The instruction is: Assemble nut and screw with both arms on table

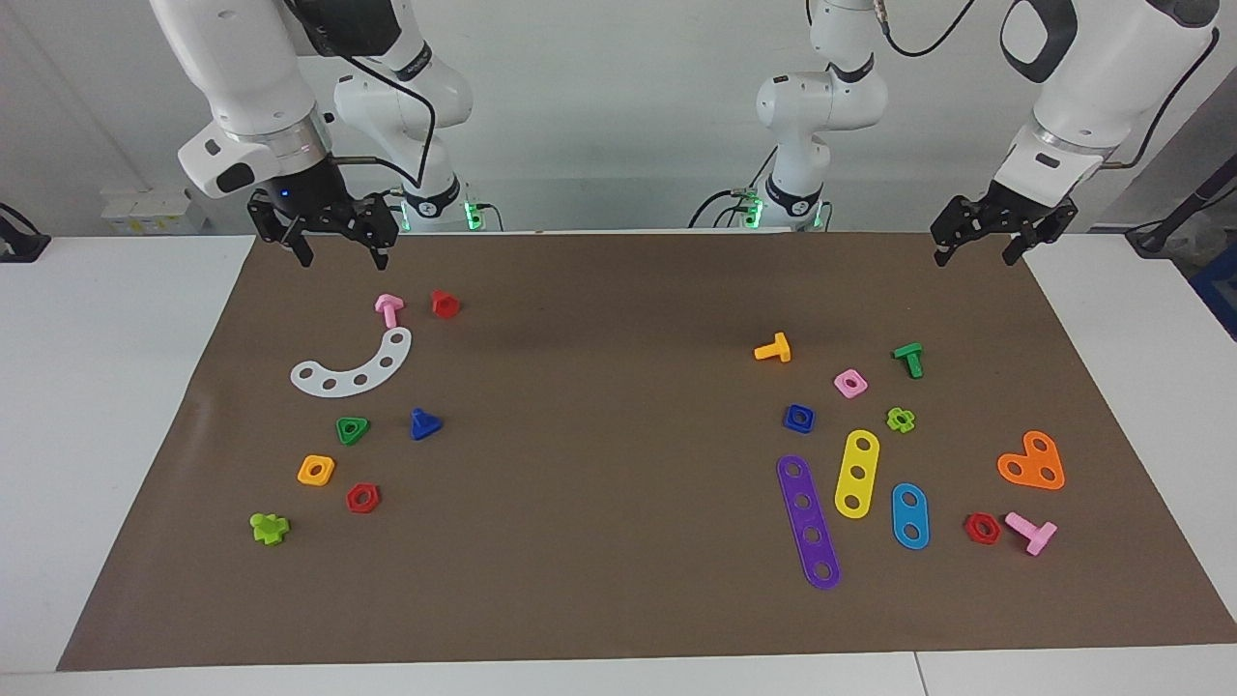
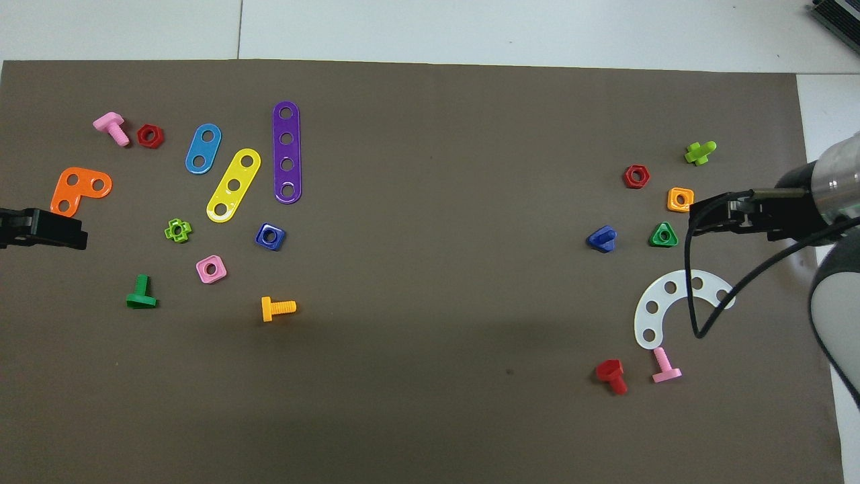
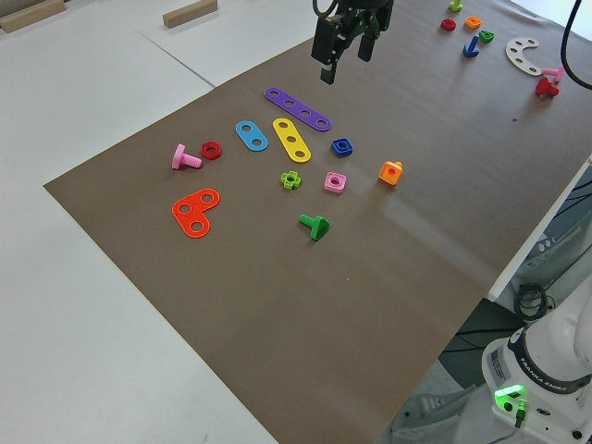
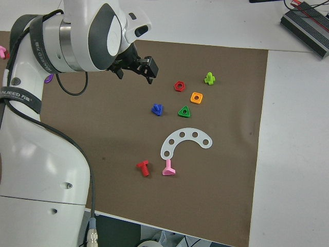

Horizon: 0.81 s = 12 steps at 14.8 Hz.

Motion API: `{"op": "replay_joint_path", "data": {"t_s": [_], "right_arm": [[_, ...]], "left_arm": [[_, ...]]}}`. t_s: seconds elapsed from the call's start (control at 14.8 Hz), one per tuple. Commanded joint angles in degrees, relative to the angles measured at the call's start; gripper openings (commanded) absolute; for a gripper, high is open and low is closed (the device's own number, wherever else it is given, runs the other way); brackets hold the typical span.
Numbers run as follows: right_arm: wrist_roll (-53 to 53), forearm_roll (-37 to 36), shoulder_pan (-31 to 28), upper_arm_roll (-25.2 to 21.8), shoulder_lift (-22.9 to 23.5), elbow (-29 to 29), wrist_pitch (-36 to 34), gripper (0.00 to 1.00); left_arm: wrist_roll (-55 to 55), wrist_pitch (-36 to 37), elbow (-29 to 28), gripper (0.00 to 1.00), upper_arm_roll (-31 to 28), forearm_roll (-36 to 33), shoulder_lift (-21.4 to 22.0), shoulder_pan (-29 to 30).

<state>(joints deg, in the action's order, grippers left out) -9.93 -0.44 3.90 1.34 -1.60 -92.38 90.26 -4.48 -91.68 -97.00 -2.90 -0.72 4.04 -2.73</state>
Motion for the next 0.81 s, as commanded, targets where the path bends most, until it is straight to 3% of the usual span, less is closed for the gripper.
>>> {"op": "replay_joint_path", "data": {"t_s": [0.0, 0.27, 0.54, 0.74], "right_arm": [[1.1, 0.4, -0.7, 0.2, -1.4, -1.7, 1.3, 1.00], [1.2, 0.5, -0.7, 0.3, -1.4, -1.9, 1.4, 1.00], [1.1, 0.5, -0.7, 0.3, -2.4, -5.7, 6.1, 0.99], [1.7, 0.5, -0.9, 0.2, -3.1, -9.6, 10.1, 0.99]], "left_arm": [[0.2, 0.0, 0.0, 1.00, -0.3, -1.0, 0.2, -0.6], [0.2, 0.4, -0.1, 1.00, -0.3, -1.0, 0.2, -0.6], [0.5, 0.1, -0.6, 1.00, -0.1, -0.9, 0.4, -1.7], [0.1, -2.6, -5.4, 1.00, 0.0, -0.9, 2.4, -3.3]]}}
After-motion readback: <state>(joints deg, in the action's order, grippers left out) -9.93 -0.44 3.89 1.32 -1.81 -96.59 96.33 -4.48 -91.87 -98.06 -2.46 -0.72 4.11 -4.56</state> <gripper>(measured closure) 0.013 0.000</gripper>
